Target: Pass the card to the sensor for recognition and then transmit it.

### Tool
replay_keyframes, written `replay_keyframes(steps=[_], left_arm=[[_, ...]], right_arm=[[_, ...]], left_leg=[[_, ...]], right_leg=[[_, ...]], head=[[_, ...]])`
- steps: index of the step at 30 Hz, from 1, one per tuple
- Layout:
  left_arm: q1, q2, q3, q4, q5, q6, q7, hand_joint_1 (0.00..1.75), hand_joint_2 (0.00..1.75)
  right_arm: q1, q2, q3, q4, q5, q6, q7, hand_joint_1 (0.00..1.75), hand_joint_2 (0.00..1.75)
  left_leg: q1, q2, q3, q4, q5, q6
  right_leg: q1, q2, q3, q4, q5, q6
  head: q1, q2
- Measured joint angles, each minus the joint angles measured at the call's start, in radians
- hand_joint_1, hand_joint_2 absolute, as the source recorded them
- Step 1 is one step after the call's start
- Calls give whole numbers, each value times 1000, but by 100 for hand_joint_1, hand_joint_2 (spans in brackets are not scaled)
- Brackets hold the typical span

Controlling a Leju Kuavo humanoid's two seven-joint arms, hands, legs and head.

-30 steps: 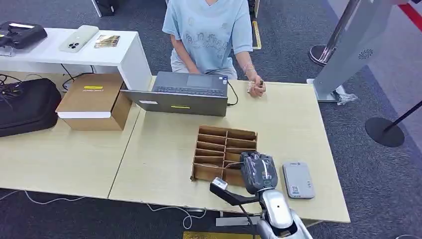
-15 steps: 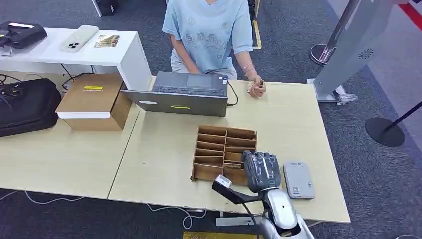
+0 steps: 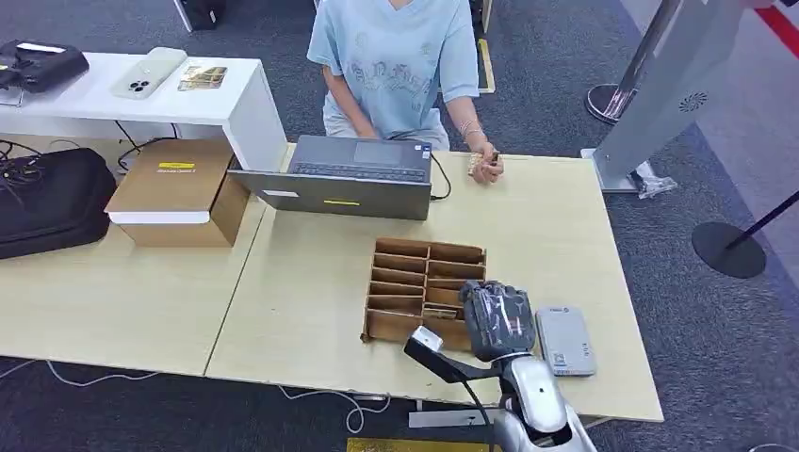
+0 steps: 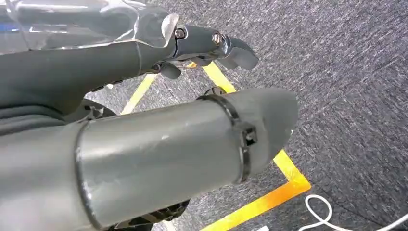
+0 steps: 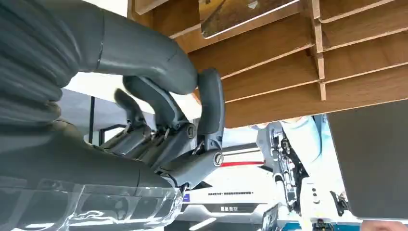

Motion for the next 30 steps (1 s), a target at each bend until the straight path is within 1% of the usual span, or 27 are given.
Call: replay_keyframes(steps=[3, 4, 5, 7, 9, 10, 11, 13, 15, 16, 19, 27, 30], left_arm=[[0, 0, 0, 0, 2, 4, 0, 0, 0], [0, 0, 0, 0, 2, 5, 0, 0, 0], [0, 0, 0, 0, 3, 5, 0, 0, 0], [0, 0, 0, 0, 5, 7, 0, 0, 0], [0, 0, -1, 0, 5, 12, 2, 0, 0], [0, 0, -2, 0, 5, 13, 2, 0, 0], [0, 0, -2, 0, 5, 14, 2, 0, 0], [-1, 0, -3, 0, 5, 20, 3, 0, 0], [-1, 0, -3, 0, 5, 24, 3, 0, 0], [-1, 0, -3, 0, 5, 24, 4, 0, 0], [-2, 0, -4, 0, 5, 25, 11, 0, 0], [-5, 1, -13, 0, -2, 29, 21, 0, 0], [-6, 1, -22, 0, -3, 33, 21, 0, 0]], right_arm=[[0, 1, 0, 0, 0, 3, -2, 37, 175], [0, 1, 0, 0, 0, 4, -2, 38, 175], [0, 1, 0, 0, 0, 4, -2, 44, 175], [0, 1, 0, 0, 0, 6, -3, 44, 175], [0, 1, 0, 0, 0, 8, -4, 49, 175], [0, 1, 0, 0, 0, 8, -5, 49, 175], [0, 1, 0, 0, -1, 9, -6, 61, 175], [0, 2, 0, 0, -3, 10, -8, 58, 175], [0, 3, 0, 0, -7, 11, -11, 65, 175], [0, 3, 0, 0, -11, 11, -12, 63, 175], [0, 3, 0, 0, -14, 11, -12, 75, 175], [1, 6, 3, 0, -14, 18, -15, 73, 175], [1, 6, 5, 1, -14, 22, -16, 80, 175]], left_leg=[[0, 0, 0, 0, 0, 0], [0, 0, 0, 0, 0, 0], [0, 0, 0, 0, 0, 0], [0, 0, 0, 0, 0, 0], [0, 0, 0, 0, 0, 0], [0, 0, 0, 0, 0, 0], [0, 0, 0, 0, 0, 0], [0, 0, 0, 0, 0, 0], [0, 0, 0, 0, 0, 0], [0, 0, 0, 0, 0, 0], [0, 0, 0, 0, 0, 0], [0, 0, 0, 0, 0, 0], [0, 0, 0, 0, 0, 0]], right_leg=[[0, 0, 0, 0, 0, 0], [0, 0, 0, 0, 0, 0], [0, 0, 0, 0, 0, 0], [0, 0, 0, 0, 0, 0], [0, 0, 0, 0, 0, 0], [0, 0, 0, 0, 0, 0], [0, 0, 0, 0, 0, 0], [0, 0, 0, 0, 0, 0], [0, 0, 0, 0, 0, 0], [0, 0, 0, 0, 0, 0], [0, 0, 0, 0, 0, 0], [0, 0, 0, 0, 0, 0], [0, 0, 0, 0, 0, 0]], head=[[0, 0], [0, 0], [0, 0], [0, 0], [0, 0], [0, 0], [0, 0], [0, 0], [0, 0], [0, 0], [0, 0], [0, 0], [0, 0]])
